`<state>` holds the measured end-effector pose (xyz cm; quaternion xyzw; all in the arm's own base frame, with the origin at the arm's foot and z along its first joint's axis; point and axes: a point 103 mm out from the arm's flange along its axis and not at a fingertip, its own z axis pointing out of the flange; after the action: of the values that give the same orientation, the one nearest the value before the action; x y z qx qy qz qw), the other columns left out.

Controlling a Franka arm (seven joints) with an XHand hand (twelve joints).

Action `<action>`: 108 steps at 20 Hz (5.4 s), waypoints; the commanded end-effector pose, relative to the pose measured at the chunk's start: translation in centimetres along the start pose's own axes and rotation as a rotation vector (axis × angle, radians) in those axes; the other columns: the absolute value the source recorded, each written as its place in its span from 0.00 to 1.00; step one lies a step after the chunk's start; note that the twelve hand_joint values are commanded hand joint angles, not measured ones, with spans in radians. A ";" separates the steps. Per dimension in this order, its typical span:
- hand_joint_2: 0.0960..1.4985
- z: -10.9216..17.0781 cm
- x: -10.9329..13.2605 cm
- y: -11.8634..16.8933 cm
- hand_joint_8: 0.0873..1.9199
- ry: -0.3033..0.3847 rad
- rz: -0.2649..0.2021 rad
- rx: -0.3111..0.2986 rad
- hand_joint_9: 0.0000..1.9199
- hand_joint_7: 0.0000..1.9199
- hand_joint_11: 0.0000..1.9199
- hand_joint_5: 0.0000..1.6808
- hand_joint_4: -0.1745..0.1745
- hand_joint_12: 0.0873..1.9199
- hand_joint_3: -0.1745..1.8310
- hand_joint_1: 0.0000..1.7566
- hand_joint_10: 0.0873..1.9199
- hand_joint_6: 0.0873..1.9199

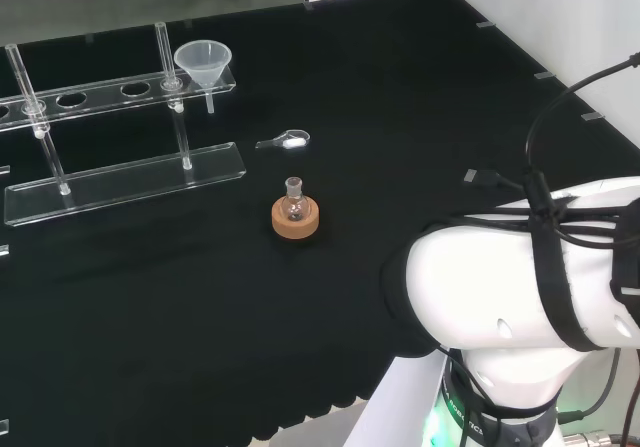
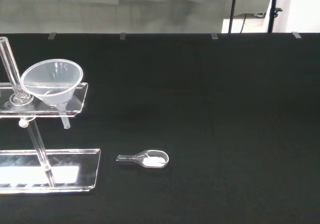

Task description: Pick up the funnel from the transparent funnel stand.

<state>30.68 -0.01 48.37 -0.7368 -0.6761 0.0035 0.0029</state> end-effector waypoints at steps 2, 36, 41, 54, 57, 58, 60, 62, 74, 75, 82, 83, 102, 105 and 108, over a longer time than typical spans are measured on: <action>0.77 0.1 0.2 0.0 0.13 -0.003 -0.001 -0.008 0.13 0.02 0.11 0.11 0.61 0.68 0.30 0.03 0.23 0.04; 0.81 7.7 2.1 16.6 0.13 0.012 -0.033 0.102 0.08 0.00 0.09 0.10 0.58 0.69 0.25 0.01 0.29 0.00; 0.72 10.3 3.3 19.5 0.15 -0.004 -0.094 0.170 0.08 0.00 0.09 0.09 0.56 0.69 0.22 0.10 0.30 0.00; 0.59 15.8 7.9 23.6 0.20 -0.038 -0.212 0.241 0.09 0.01 0.08 0.11 0.47 0.70 0.21 0.24 0.32 0.00; 0.55 17.0 9.4 23.4 0.23 -0.059 -0.227 0.277 0.10 0.02 0.08 0.14 0.45 0.71 0.21 0.26 0.33 0.00; 0.54 17.2 9.9 23.3 0.24 -0.072 -0.230 0.286 0.10 0.02 0.08 0.14 0.45 0.71 0.22 0.27 0.33 0.00; 0.52 17.5 11.0 23.3 0.25 -0.088 -0.235 0.309 0.10 0.02 0.07 0.15 0.46 0.72 0.22 0.28 0.34 0.00; 0.50 17.7 11.8 23.2 0.26 -0.110 -0.246 0.328 0.09 0.01 0.07 0.15 0.49 0.73 0.23 0.30 0.35 0.00; 0.40 18.8 13.3 23.3 0.23 -0.145 -0.240 0.406 0.07 0.00 0.07 0.09 0.52 0.74 0.29 0.34 0.38 0.00; 0.40 18.8 13.4 23.3 0.23 -0.144 -0.239 0.402 0.07 0.00 0.07 0.08 0.52 0.75 0.29 0.33 0.38 0.00; 0.39 19.3 14.2 23.1 0.22 -0.133 -0.241 0.409 0.07 0.00 0.12 0.07 0.53 0.77 0.30 0.32 0.40 0.00; 0.38 19.4 14.4 23.1 0.22 -0.134 -0.243 0.409 0.07 0.00 0.12 0.06 0.53 0.77 0.30 0.32 0.40 0.00; 0.38 21.6 15.3 23.9 0.31 -0.153 -0.242 0.409 0.10 0.00 0.16 0.08 0.50 0.77 0.30 0.35 0.42 0.00; 0.38 21.8 15.4 24.1 0.31 -0.164 -0.234 0.400 0.10 0.00 0.17 0.08 0.50 0.77 0.30 0.36 0.42 0.00; 0.38 22.0 15.4 24.3 0.31 -0.174 -0.227 0.406 0.11 0.00 0.17 0.09 0.49 0.77 0.30 0.36 0.42 0.00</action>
<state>55.71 13.25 26.43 -0.6345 -0.7411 0.1966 0.0972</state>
